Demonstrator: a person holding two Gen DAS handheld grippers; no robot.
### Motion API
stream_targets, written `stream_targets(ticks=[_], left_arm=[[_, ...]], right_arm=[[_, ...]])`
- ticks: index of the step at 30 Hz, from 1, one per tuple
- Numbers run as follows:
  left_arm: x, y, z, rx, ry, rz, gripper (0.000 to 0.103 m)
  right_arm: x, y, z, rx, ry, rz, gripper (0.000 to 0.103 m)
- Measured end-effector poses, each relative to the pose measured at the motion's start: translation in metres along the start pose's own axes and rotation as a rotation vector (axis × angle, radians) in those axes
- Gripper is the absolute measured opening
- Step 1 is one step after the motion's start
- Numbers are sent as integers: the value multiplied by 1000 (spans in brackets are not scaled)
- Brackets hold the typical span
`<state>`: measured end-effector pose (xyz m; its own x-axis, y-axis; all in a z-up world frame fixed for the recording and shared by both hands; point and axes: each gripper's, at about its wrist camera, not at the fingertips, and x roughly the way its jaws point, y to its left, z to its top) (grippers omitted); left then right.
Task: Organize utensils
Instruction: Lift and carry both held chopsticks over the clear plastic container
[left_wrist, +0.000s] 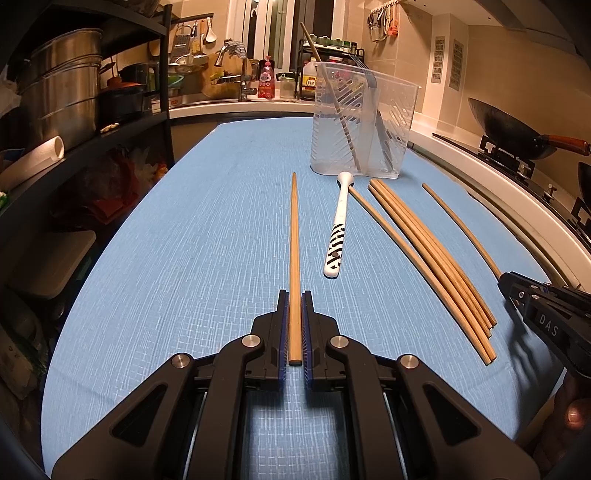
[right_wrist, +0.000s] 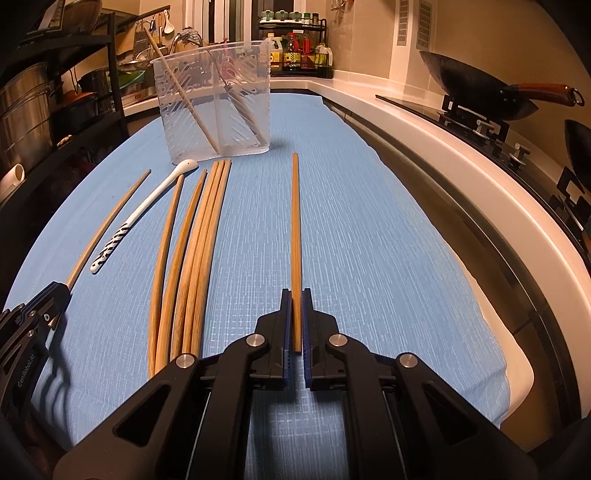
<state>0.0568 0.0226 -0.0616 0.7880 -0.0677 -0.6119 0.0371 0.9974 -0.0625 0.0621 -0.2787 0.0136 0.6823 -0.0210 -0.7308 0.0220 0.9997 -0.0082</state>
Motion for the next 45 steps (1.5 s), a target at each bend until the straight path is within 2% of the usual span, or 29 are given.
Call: stream_targets(ticks=[21,33,45], left_arm=[[-5,1,2,-5,-12,-4,7],[-54,5,16,25,-110,-3,7],[-106,18,76,-4,-202,-27,7]], right_arm=[[-6,-2,-1,27,0,18,5],[-70,-21,17,36,-102,44,5],[-129,-30,65,-15,-231,56,5]])
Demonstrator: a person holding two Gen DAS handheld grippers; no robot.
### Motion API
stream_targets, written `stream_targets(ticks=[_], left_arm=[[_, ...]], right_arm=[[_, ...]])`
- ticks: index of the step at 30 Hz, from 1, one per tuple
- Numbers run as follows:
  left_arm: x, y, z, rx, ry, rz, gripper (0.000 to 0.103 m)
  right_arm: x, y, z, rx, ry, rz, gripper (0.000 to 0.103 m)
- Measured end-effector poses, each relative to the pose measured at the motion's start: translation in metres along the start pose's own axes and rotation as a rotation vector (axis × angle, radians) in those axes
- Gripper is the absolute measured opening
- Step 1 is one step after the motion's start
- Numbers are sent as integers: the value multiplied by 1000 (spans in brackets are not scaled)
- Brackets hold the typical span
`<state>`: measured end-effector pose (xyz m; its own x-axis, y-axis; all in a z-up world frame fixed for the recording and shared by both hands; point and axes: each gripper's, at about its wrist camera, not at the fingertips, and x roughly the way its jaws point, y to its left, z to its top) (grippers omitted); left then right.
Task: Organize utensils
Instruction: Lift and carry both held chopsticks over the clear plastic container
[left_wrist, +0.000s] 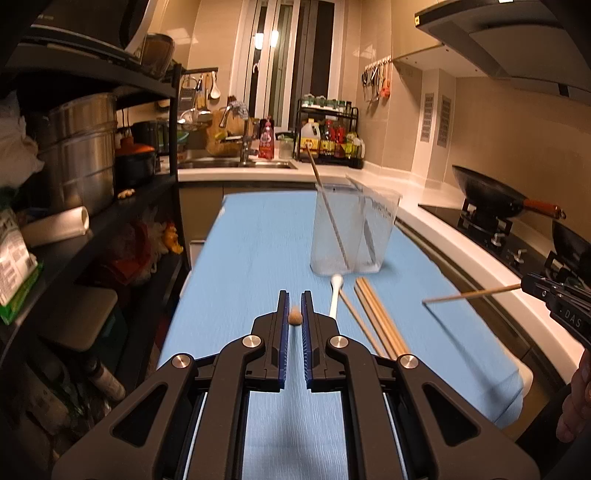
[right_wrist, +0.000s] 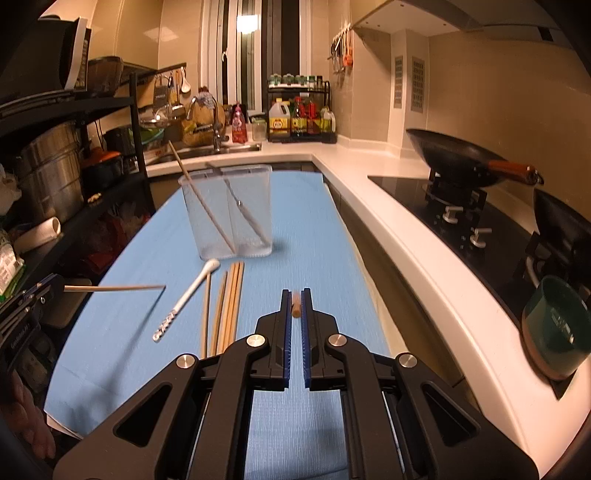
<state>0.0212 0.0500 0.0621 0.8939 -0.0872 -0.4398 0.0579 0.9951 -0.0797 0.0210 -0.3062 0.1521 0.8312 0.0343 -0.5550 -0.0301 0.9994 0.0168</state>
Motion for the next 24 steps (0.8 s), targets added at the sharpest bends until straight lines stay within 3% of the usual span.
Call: stream_targets(ticks=[9,24], left_arm=[[4,13,57,-10,-8,-26,7],[34,-4,117,-3,124,-74,7]], right_arm=[[0,4,42,-21,-36,37,5],[8,20,113,-49,-28,95,5]])
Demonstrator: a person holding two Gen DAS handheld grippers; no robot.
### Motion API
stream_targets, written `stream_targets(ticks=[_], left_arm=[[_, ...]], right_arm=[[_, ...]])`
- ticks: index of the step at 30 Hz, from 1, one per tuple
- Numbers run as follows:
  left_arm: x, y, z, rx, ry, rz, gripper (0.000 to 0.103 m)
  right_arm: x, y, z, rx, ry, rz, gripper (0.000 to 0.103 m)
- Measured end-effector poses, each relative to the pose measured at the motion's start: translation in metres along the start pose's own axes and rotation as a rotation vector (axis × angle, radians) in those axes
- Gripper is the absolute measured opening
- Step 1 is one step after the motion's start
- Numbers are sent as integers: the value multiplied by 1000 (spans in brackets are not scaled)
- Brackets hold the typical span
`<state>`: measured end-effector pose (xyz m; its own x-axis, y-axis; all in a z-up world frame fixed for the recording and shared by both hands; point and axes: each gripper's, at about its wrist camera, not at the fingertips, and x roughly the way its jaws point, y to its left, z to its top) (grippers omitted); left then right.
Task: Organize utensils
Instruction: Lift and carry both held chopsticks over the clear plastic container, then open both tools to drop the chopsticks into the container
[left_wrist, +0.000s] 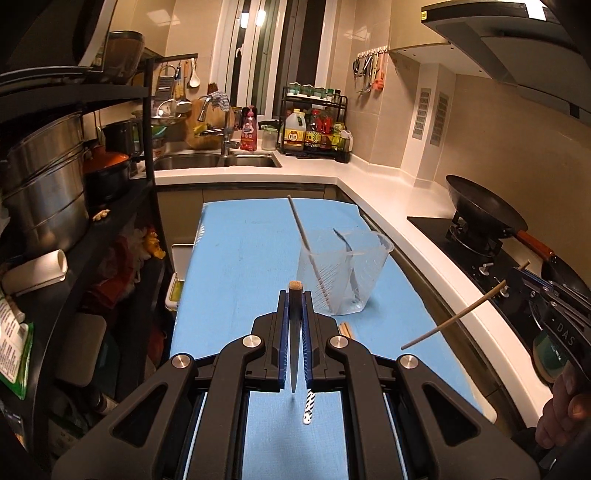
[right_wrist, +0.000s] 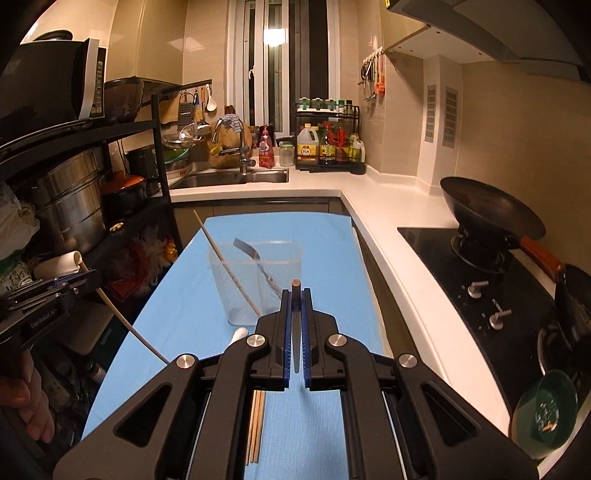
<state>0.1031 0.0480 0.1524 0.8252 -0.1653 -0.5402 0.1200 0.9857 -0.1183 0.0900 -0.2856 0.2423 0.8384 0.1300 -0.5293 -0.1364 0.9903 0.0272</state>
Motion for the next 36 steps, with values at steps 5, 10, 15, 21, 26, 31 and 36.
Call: stream_targets(ticks=[5,10,15,21,26,31,36], left_arm=[[3,-4,23,-12,26,-5,7],[6,-10,45,4,34,-15,7],[7,-13,71,1,29,-53,7],[1,-15,118,1,-33,-84,7],[4,-23,158,6,-92,-94,7],[35,-34,172,40,-81,-91,7],[84,-42,163,85,-7,-76,7]], right_arm=[[4,1,21,1,10,22,5],[10,-3,41,5,22,32,5],[11,-5,67,-1,6,48,5],[-1,-7,115,-11,-75,47,5],[6,0,146,-25,-115,60,5],[43,11,151,-46,-86,71,5],[91,11,139,-43,-7,68,5]])
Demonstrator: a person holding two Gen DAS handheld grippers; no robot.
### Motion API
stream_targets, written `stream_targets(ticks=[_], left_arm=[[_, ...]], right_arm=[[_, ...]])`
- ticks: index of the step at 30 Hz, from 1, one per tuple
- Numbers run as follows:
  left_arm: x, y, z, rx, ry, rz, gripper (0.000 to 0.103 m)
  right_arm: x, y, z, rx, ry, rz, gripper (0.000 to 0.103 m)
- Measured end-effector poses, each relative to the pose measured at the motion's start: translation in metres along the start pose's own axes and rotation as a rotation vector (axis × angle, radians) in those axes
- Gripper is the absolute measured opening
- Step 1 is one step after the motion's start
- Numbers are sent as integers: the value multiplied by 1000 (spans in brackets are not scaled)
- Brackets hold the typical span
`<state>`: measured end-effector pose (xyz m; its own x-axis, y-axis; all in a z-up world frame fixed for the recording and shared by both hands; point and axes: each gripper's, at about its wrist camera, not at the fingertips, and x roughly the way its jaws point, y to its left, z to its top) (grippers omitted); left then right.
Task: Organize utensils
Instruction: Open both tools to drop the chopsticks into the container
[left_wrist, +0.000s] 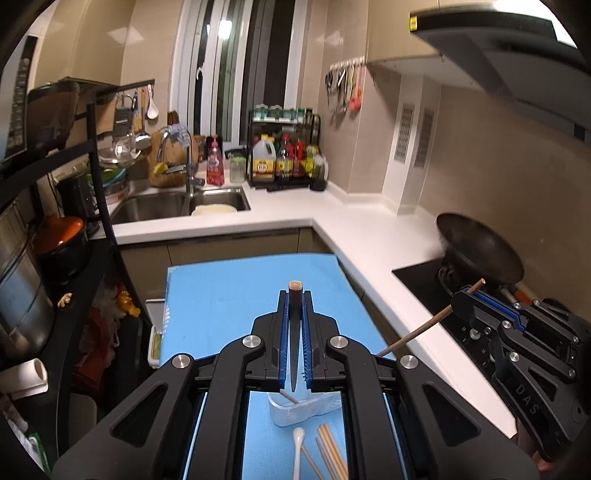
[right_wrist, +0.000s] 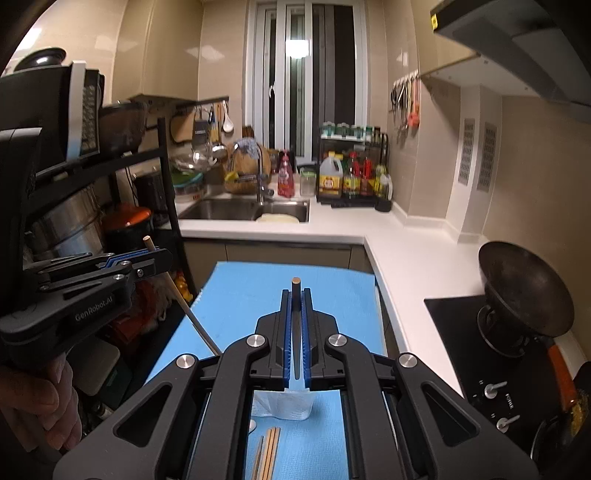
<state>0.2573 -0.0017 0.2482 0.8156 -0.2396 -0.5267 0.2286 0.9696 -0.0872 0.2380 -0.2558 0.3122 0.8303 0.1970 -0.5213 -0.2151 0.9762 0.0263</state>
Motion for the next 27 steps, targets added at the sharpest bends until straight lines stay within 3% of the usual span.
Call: stream_targets(ticks=[7,9,10,11,13,20,27], left_arm=[[41,3,-20,16,91,8,7],[49,2,-24,19,119,-2,8],[49,2,-25,17,121,-12,14],[46,3,-26,15,107,-24,25],[36,4,-27,19,64,-27,33],[0,9,-48,2,-37,-34,34],[-32,11,-100,-13,-94,0,34]], right_arm=[[41,-7,-22,20,83,5,6],[46,-9,-26,24,98,10,15],[46,-11,-28,29,94,3,30],[44,-13,-30,35,88,-4,36],[39,-17,-33,51,83,-1,36],[-3,-19,-57,56,14,14,36],[-44,-16,-111,70,-21,8,36]])
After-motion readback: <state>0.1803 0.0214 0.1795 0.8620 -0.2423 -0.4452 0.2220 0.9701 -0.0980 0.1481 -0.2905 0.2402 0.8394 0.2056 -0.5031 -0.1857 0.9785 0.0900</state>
